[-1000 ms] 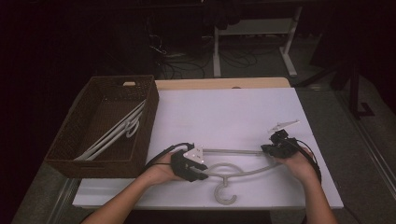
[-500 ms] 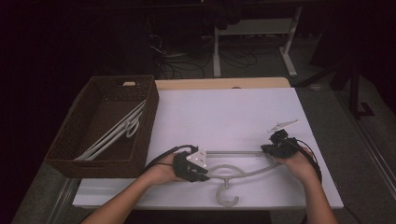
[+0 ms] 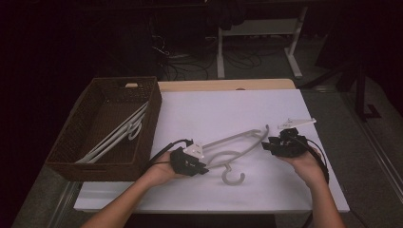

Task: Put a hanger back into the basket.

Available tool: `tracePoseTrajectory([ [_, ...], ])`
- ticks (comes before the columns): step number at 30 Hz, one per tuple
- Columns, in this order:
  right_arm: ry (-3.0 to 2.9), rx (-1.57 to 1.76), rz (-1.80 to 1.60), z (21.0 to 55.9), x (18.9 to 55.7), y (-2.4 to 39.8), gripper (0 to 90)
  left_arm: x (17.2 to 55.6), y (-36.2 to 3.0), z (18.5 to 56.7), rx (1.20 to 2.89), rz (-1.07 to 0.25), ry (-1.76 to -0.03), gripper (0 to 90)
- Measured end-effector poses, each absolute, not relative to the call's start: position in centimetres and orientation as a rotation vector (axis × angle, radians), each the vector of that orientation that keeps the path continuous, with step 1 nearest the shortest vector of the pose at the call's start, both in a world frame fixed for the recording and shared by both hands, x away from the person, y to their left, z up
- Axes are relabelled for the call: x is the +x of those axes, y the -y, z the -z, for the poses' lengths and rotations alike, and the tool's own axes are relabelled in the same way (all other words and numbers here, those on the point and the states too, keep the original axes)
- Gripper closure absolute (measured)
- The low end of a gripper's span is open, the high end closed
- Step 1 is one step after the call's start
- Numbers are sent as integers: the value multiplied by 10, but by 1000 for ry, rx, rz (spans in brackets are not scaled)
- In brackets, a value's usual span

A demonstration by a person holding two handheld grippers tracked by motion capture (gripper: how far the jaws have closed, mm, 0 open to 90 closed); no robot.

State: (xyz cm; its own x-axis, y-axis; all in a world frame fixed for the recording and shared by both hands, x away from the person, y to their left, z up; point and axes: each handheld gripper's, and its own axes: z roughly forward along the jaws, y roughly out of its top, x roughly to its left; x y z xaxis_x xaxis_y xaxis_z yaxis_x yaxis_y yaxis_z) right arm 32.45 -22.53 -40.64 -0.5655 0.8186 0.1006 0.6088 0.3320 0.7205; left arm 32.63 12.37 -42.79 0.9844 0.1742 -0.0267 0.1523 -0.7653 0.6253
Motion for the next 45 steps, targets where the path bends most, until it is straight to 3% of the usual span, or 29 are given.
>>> tracePoseTrajectory([
  [11, -2336, 1216, -1102, 409, 303, 226, 414, 341, -133, 374, 2328, -94, -428, 818],
  [26, -2359, 1165, -1190, 409, 301, 217, 330, 357, -152, 291, 2291, -143, -462, 818],
  [36, -2379, 1156, -1194, 411, 299, 215, 281, 365, -224, 251, 2213, -228, -543, 819],
  [45, -2366, 1169, -1183, 411, 299, 213, 274, 365, -310, 254, 2198, -298, -680, 819],
])
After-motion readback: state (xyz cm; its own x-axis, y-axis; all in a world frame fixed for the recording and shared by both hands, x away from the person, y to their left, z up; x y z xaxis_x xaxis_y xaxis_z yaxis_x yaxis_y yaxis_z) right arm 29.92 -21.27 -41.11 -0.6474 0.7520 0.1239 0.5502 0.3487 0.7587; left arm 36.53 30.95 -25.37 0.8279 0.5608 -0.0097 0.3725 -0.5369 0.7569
